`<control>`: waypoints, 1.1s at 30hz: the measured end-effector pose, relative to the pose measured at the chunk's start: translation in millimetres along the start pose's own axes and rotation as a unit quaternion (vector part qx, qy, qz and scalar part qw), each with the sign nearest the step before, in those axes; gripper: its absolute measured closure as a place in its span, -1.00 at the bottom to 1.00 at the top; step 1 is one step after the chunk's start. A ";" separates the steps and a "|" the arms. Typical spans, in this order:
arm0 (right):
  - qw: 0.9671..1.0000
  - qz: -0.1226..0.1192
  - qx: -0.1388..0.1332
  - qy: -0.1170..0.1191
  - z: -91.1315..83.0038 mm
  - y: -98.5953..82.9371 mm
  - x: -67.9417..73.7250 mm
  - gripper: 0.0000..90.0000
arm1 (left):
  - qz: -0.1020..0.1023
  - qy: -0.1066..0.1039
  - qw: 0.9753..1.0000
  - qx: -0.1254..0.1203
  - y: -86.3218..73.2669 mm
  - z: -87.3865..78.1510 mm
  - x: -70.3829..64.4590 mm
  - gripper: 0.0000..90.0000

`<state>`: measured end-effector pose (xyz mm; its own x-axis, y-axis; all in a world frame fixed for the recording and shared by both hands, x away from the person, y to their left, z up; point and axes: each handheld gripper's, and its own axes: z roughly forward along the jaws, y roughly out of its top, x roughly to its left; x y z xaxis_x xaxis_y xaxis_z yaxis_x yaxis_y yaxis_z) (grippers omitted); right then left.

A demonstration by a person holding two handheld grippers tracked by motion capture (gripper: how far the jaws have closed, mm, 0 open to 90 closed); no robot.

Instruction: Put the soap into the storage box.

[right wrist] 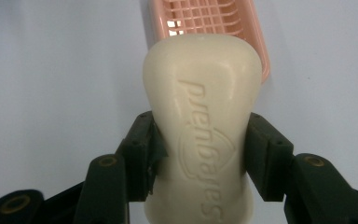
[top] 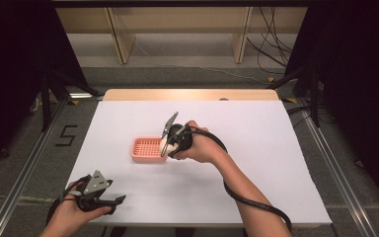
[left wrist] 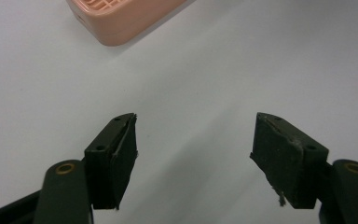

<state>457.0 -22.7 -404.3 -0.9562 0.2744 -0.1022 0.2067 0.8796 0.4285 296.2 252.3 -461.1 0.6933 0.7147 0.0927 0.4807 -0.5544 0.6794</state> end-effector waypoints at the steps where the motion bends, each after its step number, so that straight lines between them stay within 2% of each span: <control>1: 1.000 0.001 -0.001 -0.002 0.3 0.4 -0.2 0.12 | 0.011 -0.001 1.000 0.009 0.2 -1.3 1.3 -0.33; 2: 1.000 0.004 0.001 -0.001 0.3 0.8 0.2 0.12 | -0.004 -0.001 1.000 -0.003 0.0 0.4 -0.4 -0.33; 3: 1.000 -0.003 -0.004 0.001 1.0 1.3 -0.7 0.12 | 0.007 -0.001 1.000 0.006 0.2 -0.9 0.9 -0.33; 4: 1.000 -0.017 -0.010 0.003 1.7 1.9 -2.7 0.12 | 0.009 -0.002 1.000 0.008 0.4 -1.1 1.3 -0.33; 5: 1.000 -0.012 -0.008 -0.001 1.8 2.7 -1.9 0.12 | -0.002 0.001 1.000 -0.002 0.1 0.2 0.1 -0.33; 10: 1.000 -0.018 -0.013 0.002 3.1 5.6 -2.7 0.12 | -0.002 0.001 1.000 -0.001 0.0 0.0 0.4 -0.33; 13: 1.000 -0.007 -0.010 -0.003 3.0 6.6 -1.5 0.12 | -0.004 0.002 1.000 -0.003 0.0 0.1 0.3 -0.33; 17: 1.000 -0.006 -0.010 -0.004 3.7 8.5 -2.0 0.12 | -0.002 -0.001 1.000 0.002 0.1 -0.4 0.5 -0.33; 18: 1.000 -0.016 -0.018 -0.004 4.8 9.5 -3.2 0.12 | 0.014 -0.002 1.000 0.014 0.6 -2.4 2.6 -0.33; 19: 1.000 -0.016 -0.018 -0.004 4.8 9.5 -3.2 0.12 | 0.014 -0.002 1.000 0.014 0.6 -2.4 2.6 -0.33; 20: 1.000 -0.012 -0.019 -0.006 5.2 10.4 -3.2 0.12 | -0.015 0.003 1.000 -0.004 -0.4 1.0 -0.7 -0.33; 33: 1.000 -0.013 -0.026 -0.008 9.2 16.1 -4.8 0.12 | -0.016 0.002 1.000 -0.005 -0.6 0.9 -0.6 -0.33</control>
<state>466.8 -6.3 -405.1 -0.9577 0.2579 -0.1273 0.1701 0.8649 0.4723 296.0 251.9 -462.2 0.6748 0.7344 0.0732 0.4974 -0.5258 0.6900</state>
